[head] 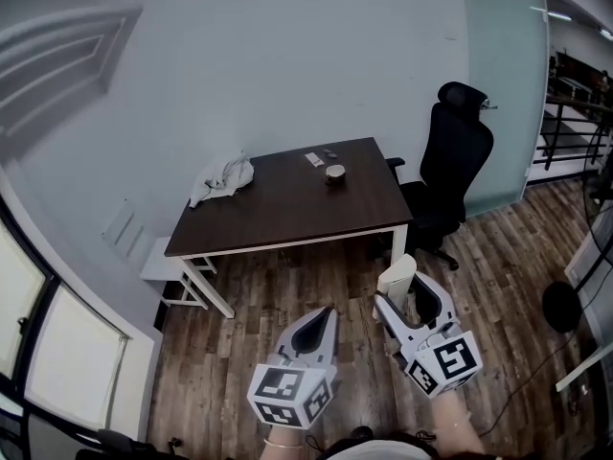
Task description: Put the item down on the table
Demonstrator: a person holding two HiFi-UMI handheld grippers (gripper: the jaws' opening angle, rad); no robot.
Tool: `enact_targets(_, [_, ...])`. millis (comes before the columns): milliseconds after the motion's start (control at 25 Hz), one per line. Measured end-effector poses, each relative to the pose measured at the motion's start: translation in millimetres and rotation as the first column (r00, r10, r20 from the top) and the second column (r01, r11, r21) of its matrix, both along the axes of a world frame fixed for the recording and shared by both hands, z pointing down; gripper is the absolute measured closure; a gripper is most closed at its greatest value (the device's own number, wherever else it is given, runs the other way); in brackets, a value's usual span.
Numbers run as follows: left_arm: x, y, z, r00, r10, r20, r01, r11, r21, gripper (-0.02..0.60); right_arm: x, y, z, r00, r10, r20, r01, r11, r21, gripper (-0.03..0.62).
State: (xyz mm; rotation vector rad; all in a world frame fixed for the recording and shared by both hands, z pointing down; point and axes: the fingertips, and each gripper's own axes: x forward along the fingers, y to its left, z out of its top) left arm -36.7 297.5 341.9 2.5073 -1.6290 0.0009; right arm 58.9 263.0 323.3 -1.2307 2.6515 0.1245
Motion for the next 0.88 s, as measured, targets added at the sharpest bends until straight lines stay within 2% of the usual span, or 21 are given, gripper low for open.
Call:
enact_targets(160, [-12.2,-14.7,4.4,1.0,0.019,-0.006,-0.019,1.0,-0.012,0.563,-13.2,-13.6,0.0,1.0,0.011,0.018,-0.01,1.0,-0.012,0.32])
enact_targets(320, [-20.4,-33.6,3.7,0.999,0.026,-0.022,-0.026,1.0,-0.014,0.563,-23.4,-32.0,1.4,1.0,0.017,-0.003,-0.017,1.0,-0.02,0.319])
enact_targets(880, [-22.7,-122.2,9.5,0.999,0.038,-0.028,-0.038,0.999,-0.026,0.563,-33.1,-119.7,6.5,1.0,0.016,-0.017,-0.016,1.0,-0.024,0.319])
